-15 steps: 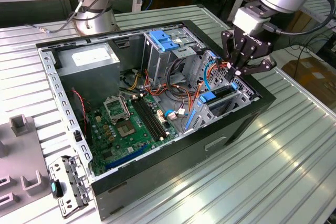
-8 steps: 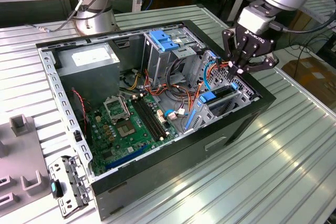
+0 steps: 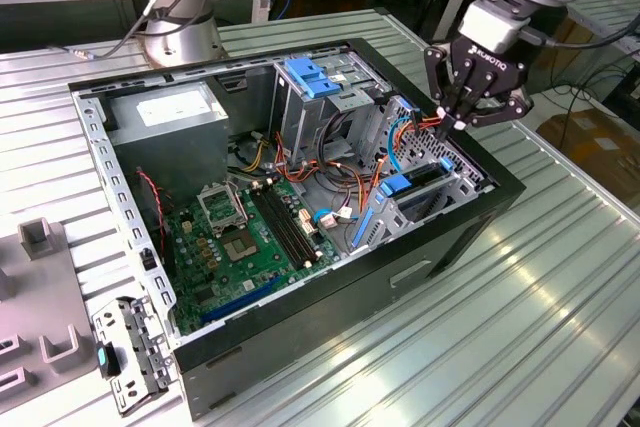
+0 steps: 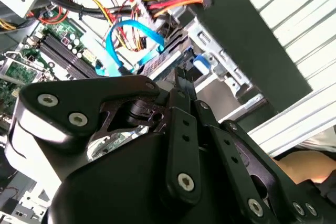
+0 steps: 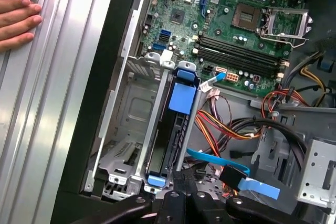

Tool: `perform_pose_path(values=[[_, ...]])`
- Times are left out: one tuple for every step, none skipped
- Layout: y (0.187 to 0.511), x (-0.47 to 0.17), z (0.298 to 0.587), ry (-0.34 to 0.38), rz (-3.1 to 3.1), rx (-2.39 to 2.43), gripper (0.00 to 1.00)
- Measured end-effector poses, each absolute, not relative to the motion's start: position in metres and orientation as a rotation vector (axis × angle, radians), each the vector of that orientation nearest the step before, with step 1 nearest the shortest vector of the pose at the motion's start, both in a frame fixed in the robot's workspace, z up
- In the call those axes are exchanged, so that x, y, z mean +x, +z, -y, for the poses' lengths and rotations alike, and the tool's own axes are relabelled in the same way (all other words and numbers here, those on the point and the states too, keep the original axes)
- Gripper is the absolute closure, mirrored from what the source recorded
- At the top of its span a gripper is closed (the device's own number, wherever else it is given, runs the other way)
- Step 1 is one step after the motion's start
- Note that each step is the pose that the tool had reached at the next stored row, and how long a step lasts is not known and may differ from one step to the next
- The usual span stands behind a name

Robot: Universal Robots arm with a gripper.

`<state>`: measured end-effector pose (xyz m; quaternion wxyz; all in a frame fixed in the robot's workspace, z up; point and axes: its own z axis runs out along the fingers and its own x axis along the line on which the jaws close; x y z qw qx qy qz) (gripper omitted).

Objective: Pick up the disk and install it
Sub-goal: 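Insert the first disk wire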

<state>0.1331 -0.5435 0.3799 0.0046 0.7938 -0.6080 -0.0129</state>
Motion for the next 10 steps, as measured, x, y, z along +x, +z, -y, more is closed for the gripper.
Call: perform_pose_path(values=[[0.380, 0.136, 0.542, -0.041, 1.903, 2.488, 0.89], [0.380, 0.140, 0.541, -0.041, 1.901, 2.489, 0.89], [0.380, 0.142, 0.539, -0.041, 1.900, 2.490, 0.89], [0.380, 0.144, 0.538, -0.041, 1.898, 2.491, 0.89], [0.380, 0.146, 0.537, -0.041, 1.897, 2.492, 0.89], [0.380, 0.148, 0.535, -0.041, 1.894, 2.494, 0.89], [0.380, 0.150, 0.534, -0.041, 1.893, 2.495, 0.89], [0.380, 0.151, 0.532, -0.041, 1.890, 2.497, 0.89], [0.380, 0.154, 0.529, -0.041, 1.887, 2.499, 0.89], [0.380, 0.155, 0.528, -0.041, 1.885, 2.500, 0.89]])
